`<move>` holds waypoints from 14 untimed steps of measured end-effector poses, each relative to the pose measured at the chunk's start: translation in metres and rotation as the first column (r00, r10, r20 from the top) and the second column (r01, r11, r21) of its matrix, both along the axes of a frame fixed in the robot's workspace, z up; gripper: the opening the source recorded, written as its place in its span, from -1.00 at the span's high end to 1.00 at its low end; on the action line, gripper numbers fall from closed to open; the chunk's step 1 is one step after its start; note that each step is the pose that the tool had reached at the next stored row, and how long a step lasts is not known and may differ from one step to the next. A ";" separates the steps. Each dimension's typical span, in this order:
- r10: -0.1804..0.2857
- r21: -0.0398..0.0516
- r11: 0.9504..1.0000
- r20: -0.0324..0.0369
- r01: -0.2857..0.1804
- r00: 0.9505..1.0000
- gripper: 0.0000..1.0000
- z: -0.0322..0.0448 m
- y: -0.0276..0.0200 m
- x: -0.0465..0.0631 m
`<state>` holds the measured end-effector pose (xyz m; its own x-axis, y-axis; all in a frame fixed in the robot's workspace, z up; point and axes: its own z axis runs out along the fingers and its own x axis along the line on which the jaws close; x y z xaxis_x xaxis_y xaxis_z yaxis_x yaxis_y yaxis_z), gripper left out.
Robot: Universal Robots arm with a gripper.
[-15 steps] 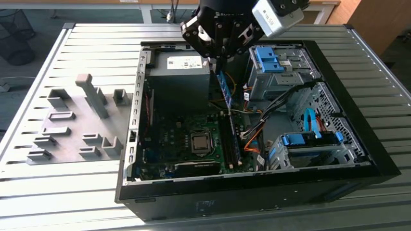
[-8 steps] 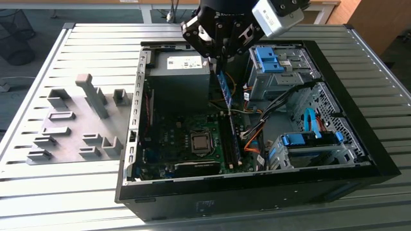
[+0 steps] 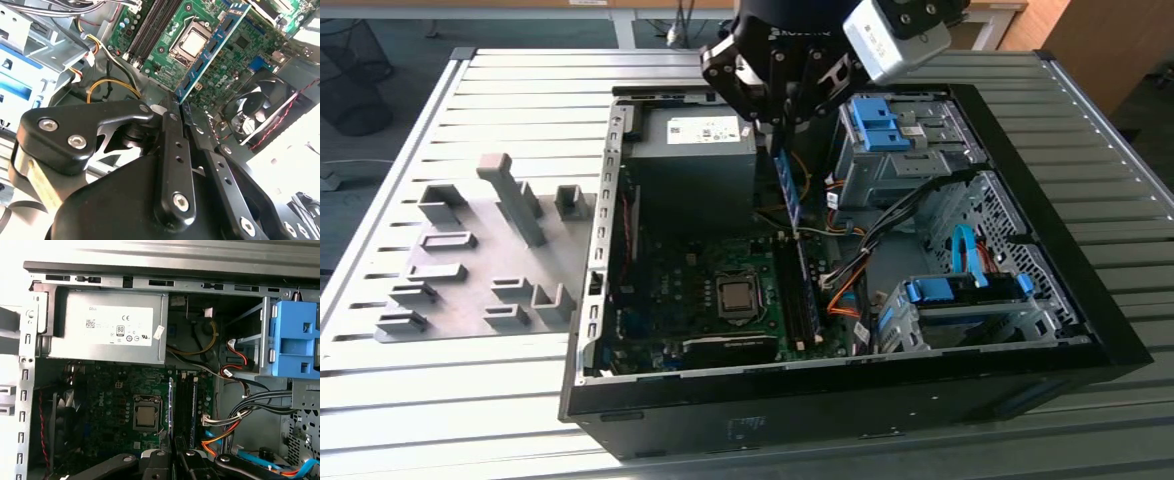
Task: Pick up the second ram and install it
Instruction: 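Insert the second ram into the second slot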
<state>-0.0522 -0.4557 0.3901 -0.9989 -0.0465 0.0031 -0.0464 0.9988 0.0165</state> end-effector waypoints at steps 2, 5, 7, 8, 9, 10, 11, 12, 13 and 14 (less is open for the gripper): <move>-0.002 0.000 1.000 0.000 0.002 1.000 0.72 -0.0019 0.0000 0.000; -0.008 0.000 1.000 0.000 0.008 1.000 0.72 -0.0060 -0.0001 0.001; -0.014 0.000 1.000 0.000 0.014 1.000 0.72 -0.0090 -0.0002 0.002; -0.018 0.000 1.000 0.000 0.018 1.000 0.72 -0.0098 -0.0002 0.002; -0.020 0.000 1.000 0.000 0.020 1.000 0.72 -0.0100 -0.0001 0.003; -0.021 0.000 1.000 0.000 0.021 1.000 0.72 -0.0100 -0.0002 0.003; -0.021 0.000 1.000 0.000 0.021 1.000 0.72 -0.0100 -0.0002 0.003; -0.021 0.000 1.000 0.000 0.021 1.000 0.72 -0.0102 -0.0002 0.003; -0.022 0.000 1.000 0.000 0.022 1.000 0.72 -0.0102 -0.0002 0.003; -0.022 0.000 1.000 0.000 0.022 1.000 0.72 -0.0102 -0.0002 0.003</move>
<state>-0.0494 -0.4559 0.3800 -0.9997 -0.0249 0.0030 -0.0249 0.9996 0.0166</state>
